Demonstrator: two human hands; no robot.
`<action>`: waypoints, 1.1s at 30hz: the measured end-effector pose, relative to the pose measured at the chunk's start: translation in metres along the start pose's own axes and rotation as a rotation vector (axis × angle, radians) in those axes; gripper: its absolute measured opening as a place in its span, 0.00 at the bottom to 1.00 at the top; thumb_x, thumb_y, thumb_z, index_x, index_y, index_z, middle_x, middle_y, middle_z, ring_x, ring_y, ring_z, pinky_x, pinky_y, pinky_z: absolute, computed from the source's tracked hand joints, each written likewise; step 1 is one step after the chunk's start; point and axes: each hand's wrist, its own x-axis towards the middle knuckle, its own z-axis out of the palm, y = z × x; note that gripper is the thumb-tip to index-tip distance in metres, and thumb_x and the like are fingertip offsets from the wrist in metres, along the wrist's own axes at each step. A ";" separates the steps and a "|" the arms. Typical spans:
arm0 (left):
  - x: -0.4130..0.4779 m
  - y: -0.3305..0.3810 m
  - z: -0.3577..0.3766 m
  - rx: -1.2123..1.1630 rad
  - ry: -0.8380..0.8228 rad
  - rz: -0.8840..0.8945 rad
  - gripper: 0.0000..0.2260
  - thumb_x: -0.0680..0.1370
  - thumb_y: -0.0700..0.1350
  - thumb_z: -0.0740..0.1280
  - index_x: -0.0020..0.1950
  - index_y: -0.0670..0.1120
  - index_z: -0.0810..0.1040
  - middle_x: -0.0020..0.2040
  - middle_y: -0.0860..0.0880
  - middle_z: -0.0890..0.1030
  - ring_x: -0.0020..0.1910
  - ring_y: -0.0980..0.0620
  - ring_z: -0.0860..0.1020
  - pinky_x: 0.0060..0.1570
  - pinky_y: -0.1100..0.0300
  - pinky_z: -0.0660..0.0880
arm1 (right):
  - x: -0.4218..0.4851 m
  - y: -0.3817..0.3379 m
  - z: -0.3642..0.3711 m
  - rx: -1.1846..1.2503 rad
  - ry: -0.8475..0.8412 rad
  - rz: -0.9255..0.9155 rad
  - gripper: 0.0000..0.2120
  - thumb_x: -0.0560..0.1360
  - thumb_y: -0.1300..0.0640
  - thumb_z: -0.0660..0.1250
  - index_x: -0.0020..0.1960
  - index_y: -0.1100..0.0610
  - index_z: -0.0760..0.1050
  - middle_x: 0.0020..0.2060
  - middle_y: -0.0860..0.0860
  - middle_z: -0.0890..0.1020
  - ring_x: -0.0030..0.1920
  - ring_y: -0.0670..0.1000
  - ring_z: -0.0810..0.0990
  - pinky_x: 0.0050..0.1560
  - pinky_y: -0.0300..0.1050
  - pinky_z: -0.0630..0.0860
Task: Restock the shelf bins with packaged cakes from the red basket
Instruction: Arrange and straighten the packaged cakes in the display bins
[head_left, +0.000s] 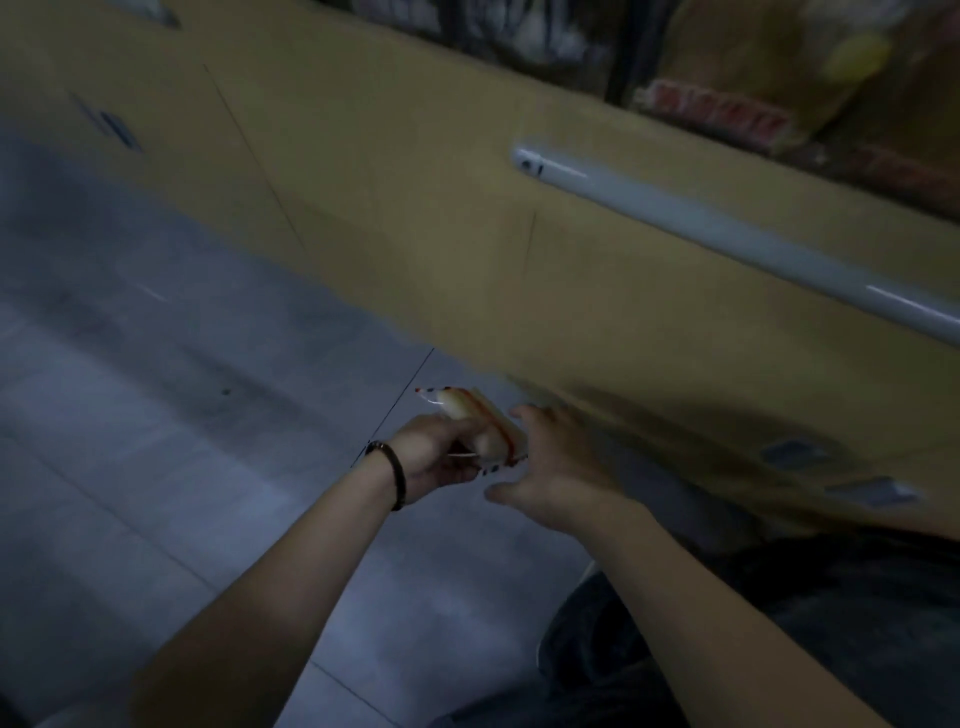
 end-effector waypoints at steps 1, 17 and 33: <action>-0.017 0.007 0.010 -0.006 -0.011 0.016 0.07 0.81 0.44 0.70 0.47 0.40 0.80 0.40 0.41 0.82 0.38 0.46 0.79 0.41 0.54 0.75 | -0.008 -0.002 -0.008 -0.051 0.041 -0.026 0.37 0.67 0.38 0.78 0.70 0.47 0.68 0.65 0.52 0.73 0.66 0.59 0.72 0.62 0.57 0.76; -0.207 0.100 0.145 0.334 0.012 0.588 0.33 0.61 0.63 0.78 0.58 0.48 0.75 0.54 0.48 0.80 0.45 0.50 0.82 0.40 0.59 0.75 | -0.212 0.026 -0.190 0.309 0.763 -0.312 0.09 0.84 0.52 0.65 0.46 0.46 0.70 0.35 0.34 0.79 0.39 0.36 0.77 0.38 0.32 0.69; -0.356 0.313 0.312 1.289 -0.371 1.044 0.17 0.74 0.43 0.79 0.61 0.46 0.81 0.56 0.35 0.83 0.43 0.45 0.79 0.47 0.47 0.79 | -0.319 0.037 -0.356 0.641 0.997 -0.451 0.14 0.82 0.50 0.69 0.48 0.61 0.74 0.33 0.50 0.75 0.33 0.50 0.75 0.35 0.58 0.77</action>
